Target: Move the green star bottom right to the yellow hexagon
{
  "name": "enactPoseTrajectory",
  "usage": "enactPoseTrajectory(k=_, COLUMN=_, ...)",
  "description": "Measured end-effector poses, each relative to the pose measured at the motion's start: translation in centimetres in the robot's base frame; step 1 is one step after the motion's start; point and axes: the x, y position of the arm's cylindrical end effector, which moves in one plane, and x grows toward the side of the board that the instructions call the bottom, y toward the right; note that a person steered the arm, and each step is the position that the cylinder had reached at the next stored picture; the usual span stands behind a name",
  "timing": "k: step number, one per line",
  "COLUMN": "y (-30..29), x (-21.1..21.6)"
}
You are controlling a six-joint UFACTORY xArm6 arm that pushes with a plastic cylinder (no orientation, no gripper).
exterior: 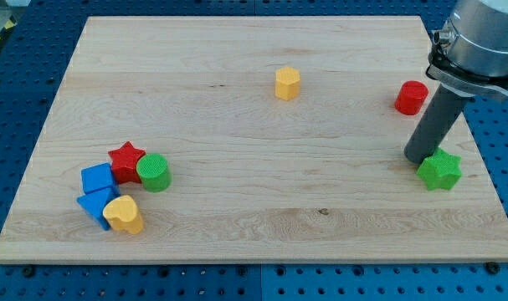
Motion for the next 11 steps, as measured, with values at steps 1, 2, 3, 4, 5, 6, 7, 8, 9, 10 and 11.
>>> enactPoseTrajectory(k=1, y=1.6, x=-1.0)
enactPoseTrajectory(k=2, y=3.4, x=0.3)
enactPoseTrajectory(k=3, y=4.0, x=1.9)
enactPoseTrajectory(k=4, y=4.0, x=2.4)
enactPoseTrajectory(k=5, y=4.0, x=1.4)
enactPoseTrajectory(k=6, y=3.2, x=1.4)
enactPoseTrajectory(k=7, y=2.5, x=1.7)
enactPoseTrajectory(k=8, y=1.5, x=3.9)
enactPoseTrajectory(k=9, y=1.4, x=4.8)
enactPoseTrajectory(k=10, y=-3.2, x=2.5)
enactPoseTrajectory(k=11, y=-10.8, x=-0.8)
